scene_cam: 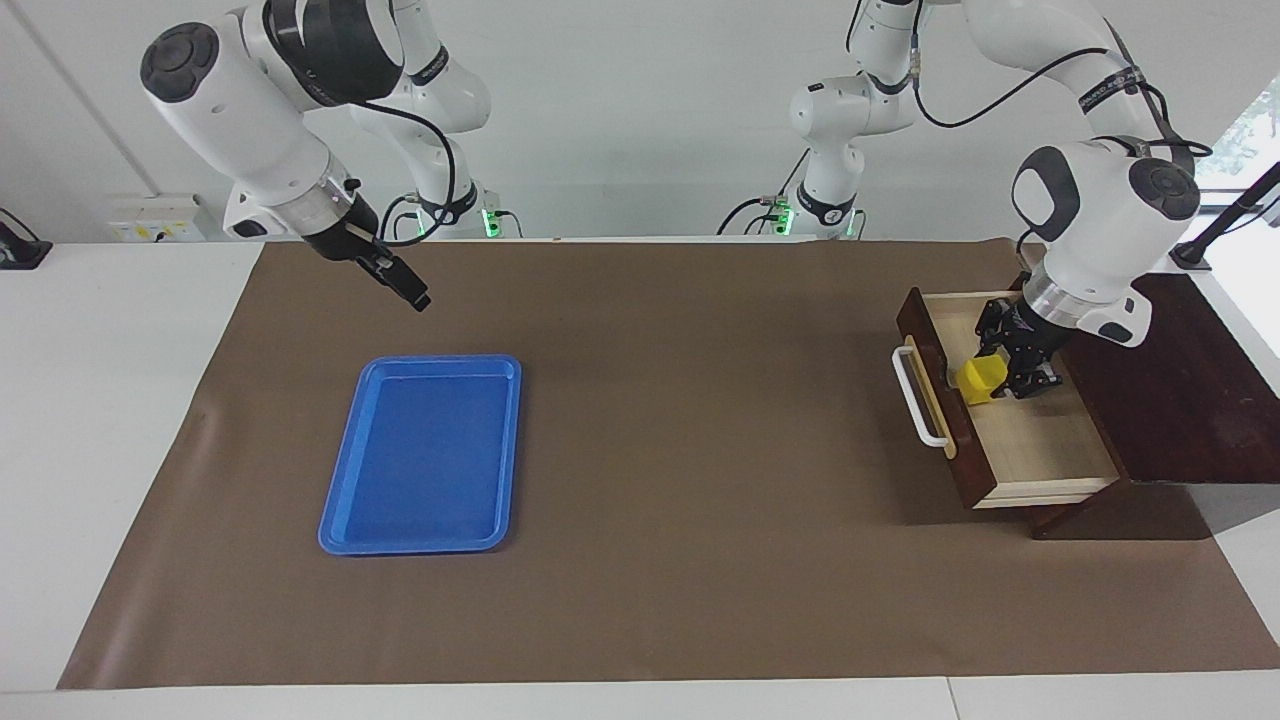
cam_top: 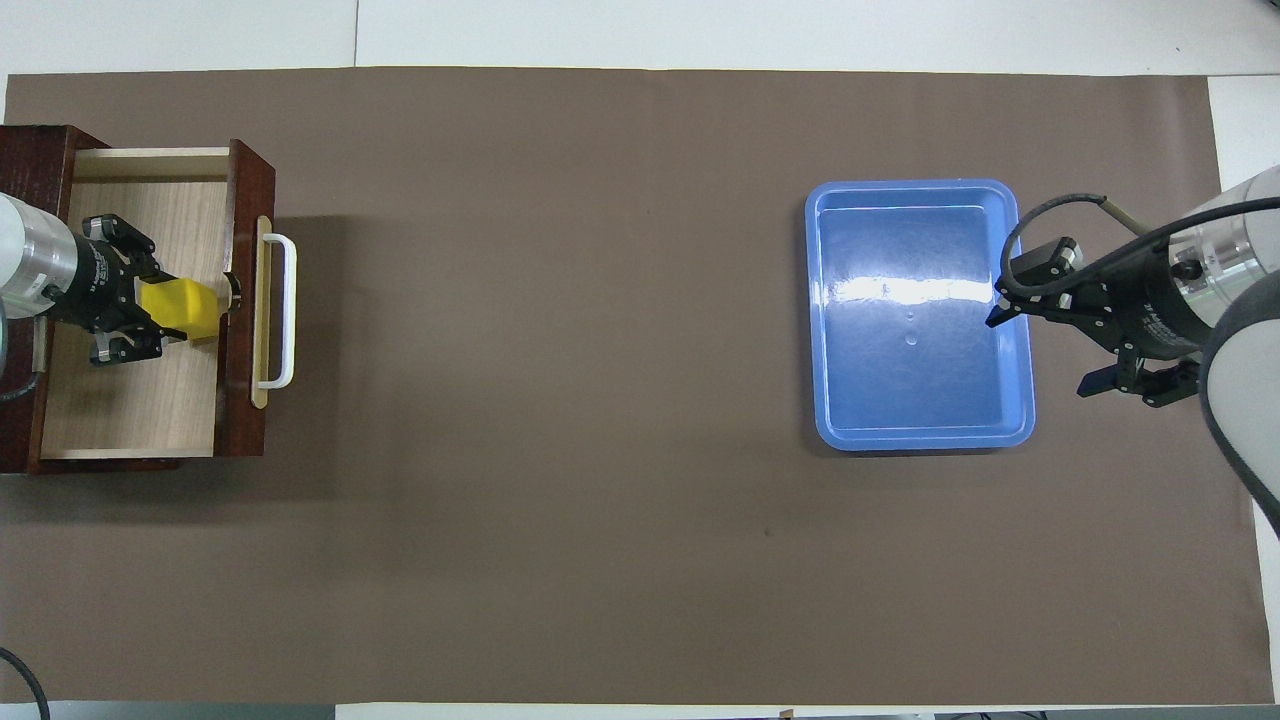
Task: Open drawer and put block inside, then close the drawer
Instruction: 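Release the block and push the drawer shut with the left gripper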
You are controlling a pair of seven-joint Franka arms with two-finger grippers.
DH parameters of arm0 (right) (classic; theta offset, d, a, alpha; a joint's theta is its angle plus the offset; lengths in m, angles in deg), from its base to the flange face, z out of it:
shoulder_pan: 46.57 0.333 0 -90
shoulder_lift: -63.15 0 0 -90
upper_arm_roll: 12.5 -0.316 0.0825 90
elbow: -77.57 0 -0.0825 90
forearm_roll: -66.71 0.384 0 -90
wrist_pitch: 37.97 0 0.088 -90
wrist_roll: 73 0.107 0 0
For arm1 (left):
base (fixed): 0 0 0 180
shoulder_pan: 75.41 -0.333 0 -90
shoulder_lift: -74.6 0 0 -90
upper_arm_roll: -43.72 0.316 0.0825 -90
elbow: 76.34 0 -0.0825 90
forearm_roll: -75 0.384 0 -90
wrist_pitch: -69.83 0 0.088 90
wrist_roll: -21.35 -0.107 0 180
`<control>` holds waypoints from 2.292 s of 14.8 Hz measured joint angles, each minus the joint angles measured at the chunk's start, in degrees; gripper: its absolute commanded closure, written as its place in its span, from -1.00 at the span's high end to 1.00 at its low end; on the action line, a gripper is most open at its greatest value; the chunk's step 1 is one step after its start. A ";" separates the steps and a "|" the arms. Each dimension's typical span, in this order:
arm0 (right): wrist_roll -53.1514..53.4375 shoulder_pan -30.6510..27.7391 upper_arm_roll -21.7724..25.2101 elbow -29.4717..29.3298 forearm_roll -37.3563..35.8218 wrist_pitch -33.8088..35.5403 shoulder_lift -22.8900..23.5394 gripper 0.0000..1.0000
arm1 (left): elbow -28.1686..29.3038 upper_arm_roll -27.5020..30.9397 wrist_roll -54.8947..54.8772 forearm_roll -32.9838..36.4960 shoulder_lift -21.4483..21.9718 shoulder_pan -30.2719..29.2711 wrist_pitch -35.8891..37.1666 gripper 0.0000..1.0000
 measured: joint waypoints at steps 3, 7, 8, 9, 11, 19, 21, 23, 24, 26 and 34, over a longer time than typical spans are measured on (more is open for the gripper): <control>-6.78 0.06 -0.21 0.16 -3.73 0.85 -1.69 1.00 | 1.84 0.18 -0.66 0.02 0.21 -0.06 -2.13 0.98; -18.49 0.11 -0.40 0.17 -6.71 0.79 -2.60 1.00 | 1.29 0.39 -1.56 0.31 0.74 -0.16 -2.92 1.00; -21.28 0.07 -0.37 0.18 -6.93 0.55 -2.61 1.00 | 0.23 0.39 -1.57 0.32 1.08 -0.16 -2.76 1.00; -24.28 0.05 -0.34 0.18 -7.06 0.04 -2.61 1.00 | -1.54 0.32 -1.56 0.32 1.28 -0.06 -1.92 1.00; -31.30 -0.02 -0.26 0.18 -7.18 -0.97 -2.61 1.00 | -6.21 -0.10 -0.80 0.29 1.14 0.87 1.88 1.00; -36.41 -1.22 0.02 0.25 -7.20 -1.05 -2.60 1.00 | -5.04 -0.63 8.01 2.18 -1.87 12.29 1.89 1.00; -36.44 -1.47 0.02 0.27 -7.20 -1.05 -2.60 1.00 | -3.48 -0.27 8.05 3.56 -1.94 12.08 0.78 1.00; -36.68 -1.49 0.02 0.28 -7.22 -1.05 -2.60 1.00 | -3.03 0.20 6.91 4.23 -1.90 11.09 0.54 1.00; -36.95 -1.49 0.02 0.28 -7.23 -1.05 -2.60 1.00 | -3.01 0.31 5.95 4.68 -1.86 10.33 0.43 1.00; -38.24 -1.49 -0.02 0.28 -8.08 -1.05 -2.60 1.00 | -2.99 0.24 4.79 4.76 -1.74 9.24 0.22 1.00; -39.55 -1.49 -0.06 0.44 -9.05 -0.40 -2.60 1.00 | -2.99 0.19 1.41 6.92 -1.55 4.09 -0.35 1.00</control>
